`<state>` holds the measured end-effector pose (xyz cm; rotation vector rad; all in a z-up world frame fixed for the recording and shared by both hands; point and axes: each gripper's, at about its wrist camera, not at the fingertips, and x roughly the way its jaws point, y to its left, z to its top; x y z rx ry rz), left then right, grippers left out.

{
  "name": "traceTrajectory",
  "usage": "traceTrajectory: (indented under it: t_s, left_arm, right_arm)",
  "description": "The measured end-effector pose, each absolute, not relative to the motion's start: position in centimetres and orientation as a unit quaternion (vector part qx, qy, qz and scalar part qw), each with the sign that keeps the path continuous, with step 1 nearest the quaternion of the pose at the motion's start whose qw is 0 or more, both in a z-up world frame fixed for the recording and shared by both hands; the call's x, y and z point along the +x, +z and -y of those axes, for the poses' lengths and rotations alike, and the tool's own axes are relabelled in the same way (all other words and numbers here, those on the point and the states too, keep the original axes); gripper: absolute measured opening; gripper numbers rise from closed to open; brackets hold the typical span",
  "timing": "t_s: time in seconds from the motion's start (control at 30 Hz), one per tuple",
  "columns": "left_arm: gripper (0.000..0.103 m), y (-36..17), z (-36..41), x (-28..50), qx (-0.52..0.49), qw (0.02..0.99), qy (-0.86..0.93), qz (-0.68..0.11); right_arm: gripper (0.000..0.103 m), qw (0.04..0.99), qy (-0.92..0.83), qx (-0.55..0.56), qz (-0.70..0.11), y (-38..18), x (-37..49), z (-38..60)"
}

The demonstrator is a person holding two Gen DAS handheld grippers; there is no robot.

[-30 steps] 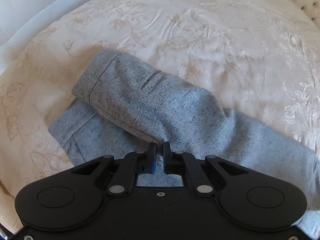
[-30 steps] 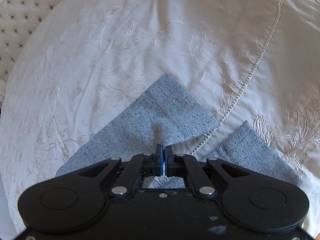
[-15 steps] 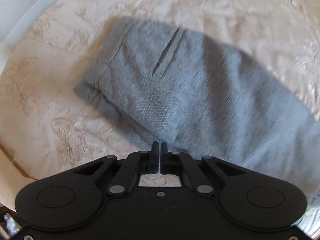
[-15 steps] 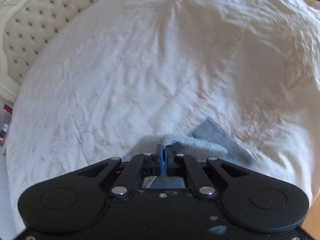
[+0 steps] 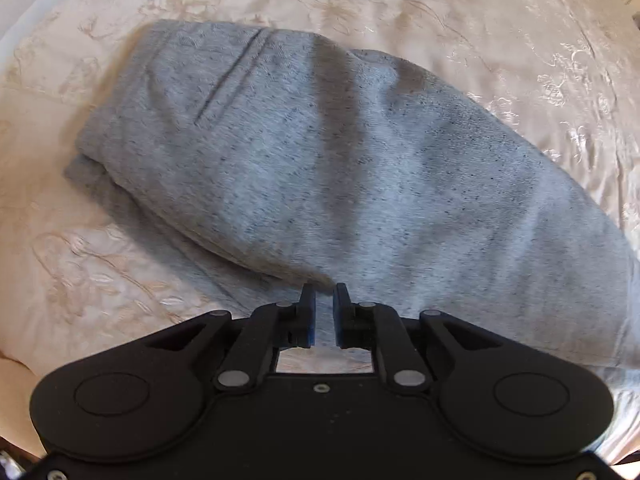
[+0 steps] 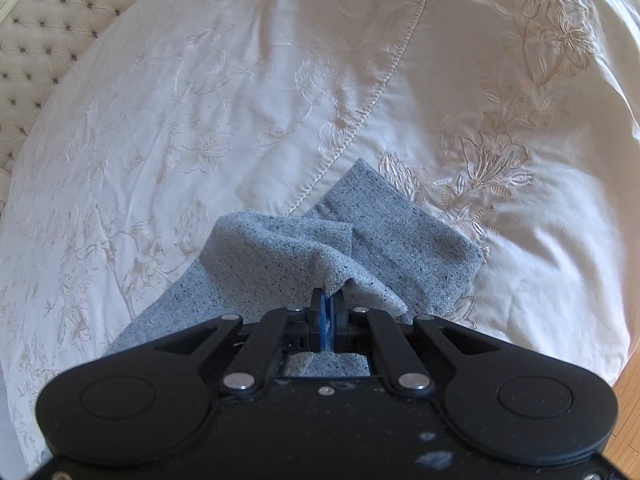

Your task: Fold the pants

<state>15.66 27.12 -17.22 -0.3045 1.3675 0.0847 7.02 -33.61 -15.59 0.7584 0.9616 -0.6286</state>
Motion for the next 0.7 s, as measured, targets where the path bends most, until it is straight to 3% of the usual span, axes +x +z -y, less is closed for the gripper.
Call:
traceTrajectory:
  t_s: [0.13, 0.37, 0.5, 0.7]
  left_arm:
    - [0.021, -18.8, -27.8, 15.8, -0.211, 0.742, 0.058, -0.634]
    - [0.023, -18.6, -28.9, 15.1, -0.230, 0.743, 0.089, -0.623]
    - [0.043, -17.6, -30.0, 14.3, -0.237, 0.758, 0.129, -0.594]
    - [0.049, -19.0, -30.5, 15.1, -0.231, 0.747, 0.148, -0.606]
  right_arm:
    - [0.003, 0.773, -0.285, 0.357, -0.441, -15.2, 7.1, 33.5]
    - [0.003, 0.774, -0.277, 0.354, -0.447, -15.4, 6.9, 33.2]
    - [0.003, 0.773, -0.275, 0.357, -0.448, -15.4, 6.7, 33.1]
    - [0.003, 0.775, -0.269, 0.356, -0.447, -15.3, 6.8, 32.8]
